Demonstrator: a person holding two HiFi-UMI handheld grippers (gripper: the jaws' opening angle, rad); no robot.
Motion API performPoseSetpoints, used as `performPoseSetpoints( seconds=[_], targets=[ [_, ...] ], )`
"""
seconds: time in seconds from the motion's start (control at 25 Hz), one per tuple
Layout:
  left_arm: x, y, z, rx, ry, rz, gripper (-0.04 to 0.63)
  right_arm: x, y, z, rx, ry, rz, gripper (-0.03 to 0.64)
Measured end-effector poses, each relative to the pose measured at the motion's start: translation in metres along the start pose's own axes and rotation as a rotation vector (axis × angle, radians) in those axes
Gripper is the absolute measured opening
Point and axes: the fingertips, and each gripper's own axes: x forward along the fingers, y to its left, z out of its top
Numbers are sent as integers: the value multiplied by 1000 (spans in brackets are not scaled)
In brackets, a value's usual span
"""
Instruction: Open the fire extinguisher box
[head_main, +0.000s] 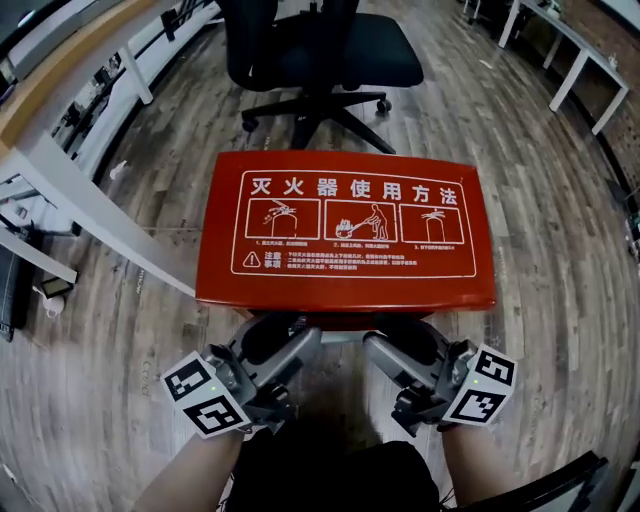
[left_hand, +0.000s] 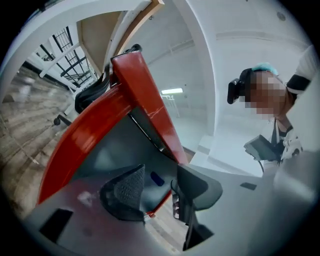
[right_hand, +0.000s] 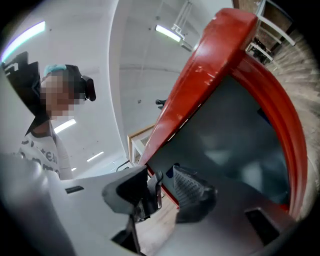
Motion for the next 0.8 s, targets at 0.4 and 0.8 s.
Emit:
performPoseSetpoints(
  seconds=[0.4,0.8],
  targets=[
    [5,0,18,19,-120,-88,179,1,-5,29,-36,-130,48,155],
    [7,-16,27,59,-153,-173,179,0,8,36,-80,-135,109,153]
  ],
)
